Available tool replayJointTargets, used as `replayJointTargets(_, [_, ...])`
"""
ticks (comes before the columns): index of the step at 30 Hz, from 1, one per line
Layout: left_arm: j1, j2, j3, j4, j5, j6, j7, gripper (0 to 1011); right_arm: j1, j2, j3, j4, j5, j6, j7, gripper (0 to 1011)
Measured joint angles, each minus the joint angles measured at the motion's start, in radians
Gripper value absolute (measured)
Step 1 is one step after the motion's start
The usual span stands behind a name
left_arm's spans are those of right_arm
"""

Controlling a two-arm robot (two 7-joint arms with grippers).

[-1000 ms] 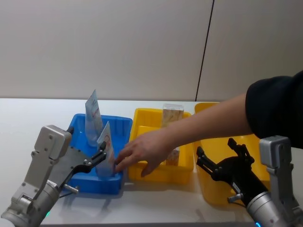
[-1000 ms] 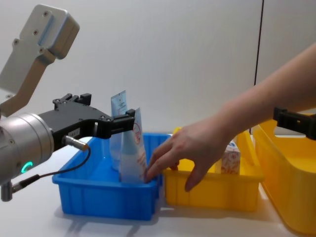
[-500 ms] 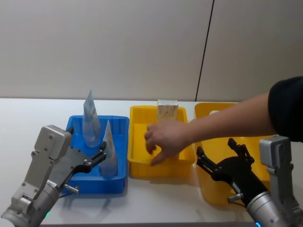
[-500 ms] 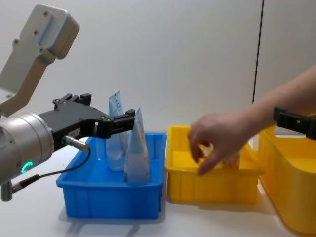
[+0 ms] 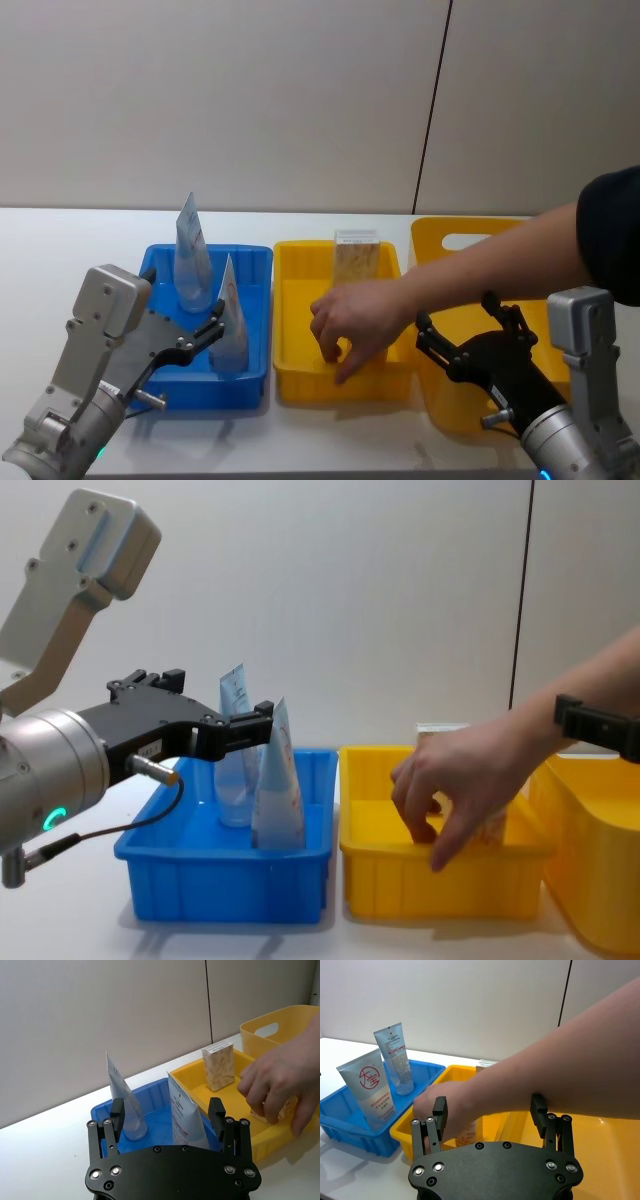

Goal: Bimanual collaborative sorting of washing and personal care products

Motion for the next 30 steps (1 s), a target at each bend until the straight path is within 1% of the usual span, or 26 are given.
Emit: replayJointTargets(30, [0.0,0.0,0.0,0.0,0.0,0.0,0.0,1001,0.0,0.0,0.0,0.0,0.0,0.0,0.0,1004])
